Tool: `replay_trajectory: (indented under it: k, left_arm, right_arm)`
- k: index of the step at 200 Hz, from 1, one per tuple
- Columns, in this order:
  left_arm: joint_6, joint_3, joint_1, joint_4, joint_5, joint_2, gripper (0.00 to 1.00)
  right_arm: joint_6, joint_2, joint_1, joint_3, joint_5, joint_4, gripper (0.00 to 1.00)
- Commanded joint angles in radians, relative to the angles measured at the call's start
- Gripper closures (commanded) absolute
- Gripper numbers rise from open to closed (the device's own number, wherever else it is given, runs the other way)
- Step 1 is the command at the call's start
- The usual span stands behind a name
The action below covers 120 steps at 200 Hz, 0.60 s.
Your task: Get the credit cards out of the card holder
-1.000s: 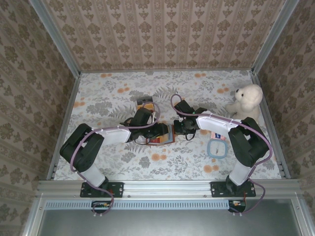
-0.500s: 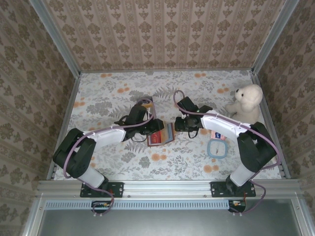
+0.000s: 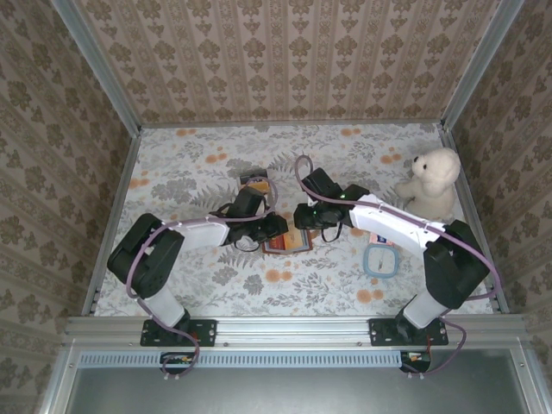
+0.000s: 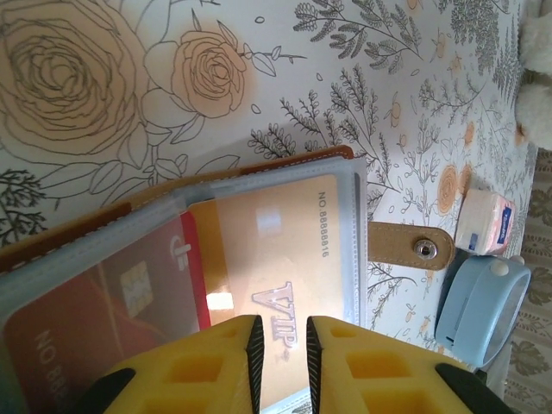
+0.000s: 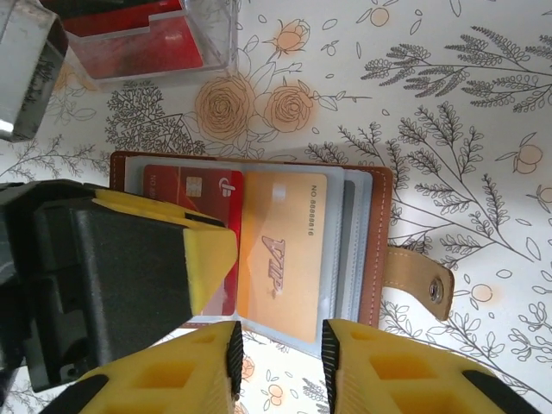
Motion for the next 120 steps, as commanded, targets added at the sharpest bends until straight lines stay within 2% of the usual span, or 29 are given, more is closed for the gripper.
replay_trajectory:
  k: [1,42,120]
  left_arm:
    - [-0.008,0.02,-0.005,-0.006,-0.002,0.016,0.79]
    - [-0.035,-0.011,-0.005,0.012,-0.026,0.027,0.81]
    - [-0.072,-0.079,-0.004,0.053,-0.059,0.048,0.79]
  right_arm:
    - [0.016,0.071,0.001,0.028,-0.057,-0.001,0.7]
    - [0.029,0.167,0.0,0.053,-0.071,0.037,0.78]
    - [0.057,0.267,-0.012,0.013,-0.049,0.042,0.8]
